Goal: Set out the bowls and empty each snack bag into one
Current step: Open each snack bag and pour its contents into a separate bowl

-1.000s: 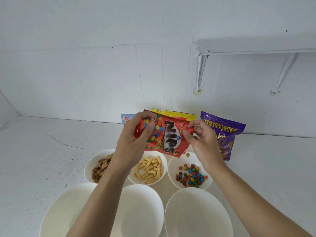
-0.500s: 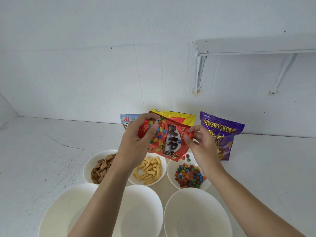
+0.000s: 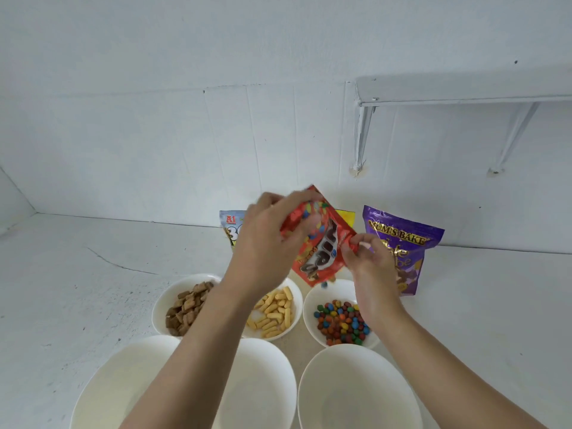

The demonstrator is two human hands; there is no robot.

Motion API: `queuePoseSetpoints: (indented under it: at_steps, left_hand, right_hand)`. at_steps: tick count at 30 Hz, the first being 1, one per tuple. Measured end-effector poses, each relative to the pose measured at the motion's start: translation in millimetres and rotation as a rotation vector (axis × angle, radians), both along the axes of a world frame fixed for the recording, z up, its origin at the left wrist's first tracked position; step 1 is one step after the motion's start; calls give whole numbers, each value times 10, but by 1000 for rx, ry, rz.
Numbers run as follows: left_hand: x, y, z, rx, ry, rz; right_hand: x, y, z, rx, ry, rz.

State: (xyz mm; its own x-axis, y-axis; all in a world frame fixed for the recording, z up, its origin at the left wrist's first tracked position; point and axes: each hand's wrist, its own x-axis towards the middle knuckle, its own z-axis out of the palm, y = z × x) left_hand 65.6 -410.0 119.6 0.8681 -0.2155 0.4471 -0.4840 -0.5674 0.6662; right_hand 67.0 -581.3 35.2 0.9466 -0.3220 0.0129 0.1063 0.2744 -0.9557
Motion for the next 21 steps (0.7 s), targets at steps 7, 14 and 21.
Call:
queuePoseSetpoints:
  at_steps: [7, 14, 21]
  left_hand:
    - [25, -120, -248, 41, 120, -29]
    - [5, -52, 99, -179, -33, -24]
    - [-57, -30, 75, -206, -27, -54]
  right_hand:
    - [32, -42, -340, 11, 236, -64]
    - [6, -12, 128, -7, -48, -31]
    - [-26, 3, 131, -62, -60, -36]
